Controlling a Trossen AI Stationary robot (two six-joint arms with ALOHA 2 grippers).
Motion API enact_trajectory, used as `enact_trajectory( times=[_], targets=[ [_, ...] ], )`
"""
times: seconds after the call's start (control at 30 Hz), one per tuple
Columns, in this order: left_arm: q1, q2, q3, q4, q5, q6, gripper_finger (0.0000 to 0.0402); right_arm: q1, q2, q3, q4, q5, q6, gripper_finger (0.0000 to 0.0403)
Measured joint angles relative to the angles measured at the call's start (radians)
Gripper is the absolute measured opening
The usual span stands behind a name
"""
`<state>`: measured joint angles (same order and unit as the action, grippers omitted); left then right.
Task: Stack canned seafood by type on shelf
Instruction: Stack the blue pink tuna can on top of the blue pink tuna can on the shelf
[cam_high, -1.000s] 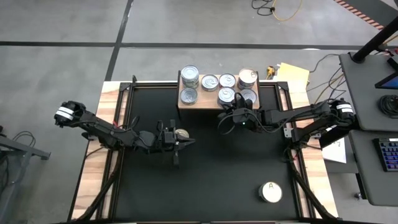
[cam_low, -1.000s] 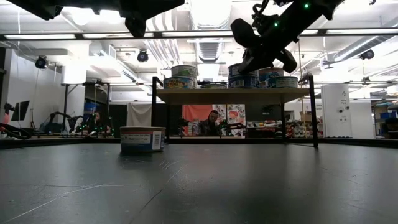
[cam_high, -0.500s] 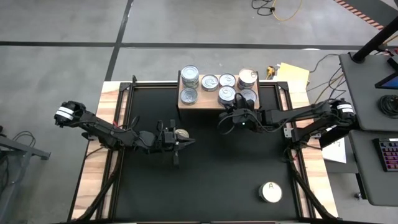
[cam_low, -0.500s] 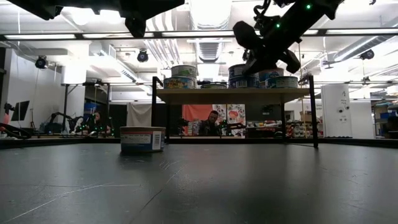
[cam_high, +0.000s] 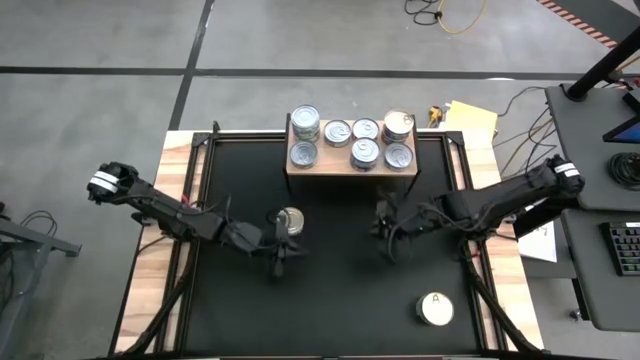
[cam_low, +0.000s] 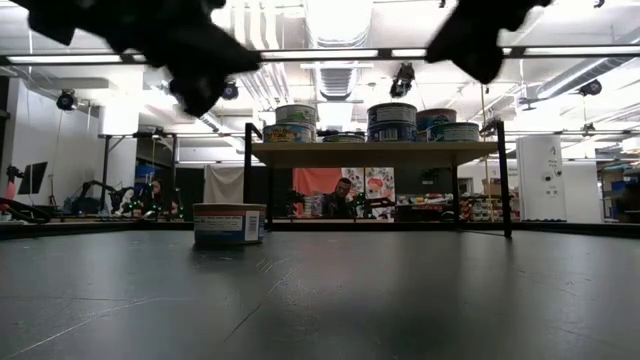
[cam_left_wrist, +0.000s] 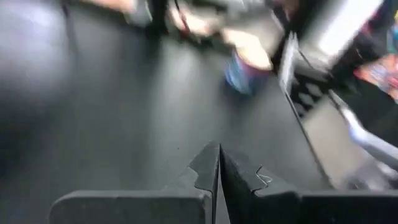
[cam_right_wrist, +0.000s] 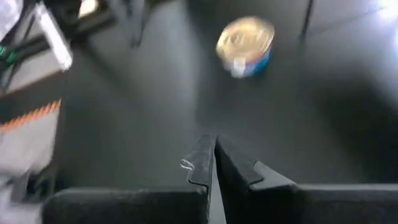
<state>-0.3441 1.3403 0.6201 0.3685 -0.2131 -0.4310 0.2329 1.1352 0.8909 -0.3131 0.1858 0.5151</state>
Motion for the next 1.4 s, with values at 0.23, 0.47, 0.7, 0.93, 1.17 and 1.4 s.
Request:
enact_trajectory(
  times=[0.23,0.47,0.7,0.93,1.17,1.4],
  targets=[
    [0.0,0.0,0.01,-0.313,0.064,-0.2,0.0,0.086,-0.008,0.001,-0.219,-0.038,0.133,0.0013],
    [0.013,0.012,0.071,-0.517,-0.232,-0.065,0.0,0.101,-0.001,-0.008,-0.286,-0.028,0.182,0.0013],
    [0.012,0.06,0.079,-0.529,-0.268,0.069,0.0,0.103,-0.005,0.006,-0.48,-0.065,0.252,0.0013],
    [0.012,0.123,0.089,-0.528,-0.268,0.083,0.0,0.103,-0.016,0.062,-0.85,-0.051,0.49,0.0013],
    [0.012,0.182,0.088,-0.529,-0.268,0.077,0.0,0.103,-0.016,0.071,-0.892,-0.036,0.531,0.0013],
    [0.012,0.193,0.098,-0.528,-0.268,0.073,0.0,0.103,-0.016,0.071,-0.874,-0.027,0.525,0.0013]
  ],
)
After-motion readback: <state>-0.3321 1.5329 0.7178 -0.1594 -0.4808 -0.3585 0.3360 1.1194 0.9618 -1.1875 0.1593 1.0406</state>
